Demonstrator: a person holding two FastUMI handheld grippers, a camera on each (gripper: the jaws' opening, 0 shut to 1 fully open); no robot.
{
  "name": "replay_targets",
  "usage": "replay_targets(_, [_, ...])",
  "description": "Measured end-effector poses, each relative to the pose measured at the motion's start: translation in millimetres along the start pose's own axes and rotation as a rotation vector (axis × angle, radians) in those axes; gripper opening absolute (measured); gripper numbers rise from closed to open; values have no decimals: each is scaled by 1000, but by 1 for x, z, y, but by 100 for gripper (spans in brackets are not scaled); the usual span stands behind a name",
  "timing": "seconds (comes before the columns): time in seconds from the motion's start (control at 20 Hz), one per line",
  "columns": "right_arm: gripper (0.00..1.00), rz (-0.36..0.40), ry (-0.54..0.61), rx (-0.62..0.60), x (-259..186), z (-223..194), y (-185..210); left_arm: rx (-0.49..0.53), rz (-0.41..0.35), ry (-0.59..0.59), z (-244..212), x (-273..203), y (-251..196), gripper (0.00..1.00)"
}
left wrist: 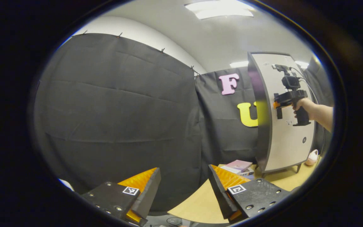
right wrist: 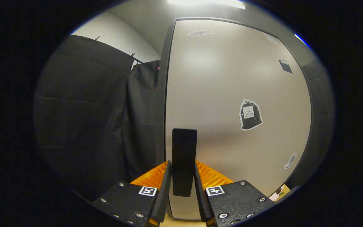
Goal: Open the cabinet door with the right hand, grasp the bottle in the cabinet with the left hand and place it on the coaster, then close the cabinet door with the right hand.
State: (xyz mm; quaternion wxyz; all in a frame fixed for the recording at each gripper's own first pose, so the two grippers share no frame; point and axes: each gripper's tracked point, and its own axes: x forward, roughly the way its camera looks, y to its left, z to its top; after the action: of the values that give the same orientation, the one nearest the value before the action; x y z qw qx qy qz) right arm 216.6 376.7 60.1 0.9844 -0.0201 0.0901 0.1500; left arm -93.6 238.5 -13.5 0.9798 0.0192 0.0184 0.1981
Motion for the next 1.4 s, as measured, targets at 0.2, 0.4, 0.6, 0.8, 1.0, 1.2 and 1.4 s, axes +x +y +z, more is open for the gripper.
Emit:
replay_targets(0.2, [26,34,31,29,-3,-1,2,-3,-19,-8,7,0,-4,91])
replay_targets(0.4, [20,94,39,18,-17,0,5,2,-51,-27,18,2,-17,86])
replay_targets(0.6, [20,169,52,13,-26,-1,4,-3,-114,-38,26,1,-46,91])
replay_targets(0.8, [20,224,52,17,-29,-4,-2,-6,-171,-50,35,-5,-79,91])
replay_targets(1.0, [20,270,51,17,-32,-7,-6,-11,-219,-53,42,-9,-111,91])
replay_targets(1.2, [19,323,40,35,-37,-9,-11,-18,-254,-56,47,-10,-136,91])
replay_targets(1.4, [20,367,36,42,-43,-10,-17,-16,-291,-67,55,-9,-162,91])
